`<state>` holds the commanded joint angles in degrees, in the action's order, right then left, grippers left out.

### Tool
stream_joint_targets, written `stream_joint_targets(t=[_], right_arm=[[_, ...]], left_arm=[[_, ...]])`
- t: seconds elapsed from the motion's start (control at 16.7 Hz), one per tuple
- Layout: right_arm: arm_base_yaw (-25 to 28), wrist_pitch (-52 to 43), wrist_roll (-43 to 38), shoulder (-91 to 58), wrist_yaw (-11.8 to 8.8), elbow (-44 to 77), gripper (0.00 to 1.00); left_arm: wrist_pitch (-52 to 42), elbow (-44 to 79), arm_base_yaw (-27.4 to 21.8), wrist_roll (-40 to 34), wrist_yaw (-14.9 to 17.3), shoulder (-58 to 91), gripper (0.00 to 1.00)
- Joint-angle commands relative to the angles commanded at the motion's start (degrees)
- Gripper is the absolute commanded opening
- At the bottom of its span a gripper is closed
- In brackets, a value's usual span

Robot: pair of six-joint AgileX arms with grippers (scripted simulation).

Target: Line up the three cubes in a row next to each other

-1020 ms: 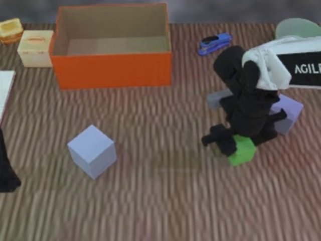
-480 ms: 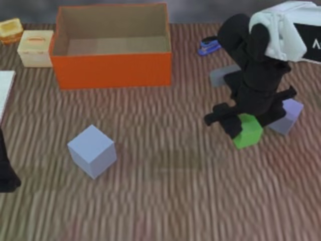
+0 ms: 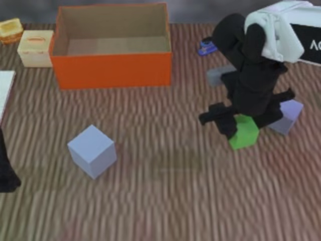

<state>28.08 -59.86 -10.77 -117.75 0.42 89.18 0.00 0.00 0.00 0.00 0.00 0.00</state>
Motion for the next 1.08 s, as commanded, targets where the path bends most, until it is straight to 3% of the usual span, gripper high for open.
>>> stream_joint_targets(t=[0.48, 1.08], right_arm=[[7.17, -1.73, -23.28, 4.69, 0.47, -3.23, 0.00], [7.72, 2.51, -25.02, 3.97, 0.52, -6.17, 0.00]], left_arm=[[0.00, 0.00, 0.00, 0.00, 0.00, 0.00, 1.00], [0.00, 0.00, 0.00, 0.00, 0.00, 0.00, 1.00]])
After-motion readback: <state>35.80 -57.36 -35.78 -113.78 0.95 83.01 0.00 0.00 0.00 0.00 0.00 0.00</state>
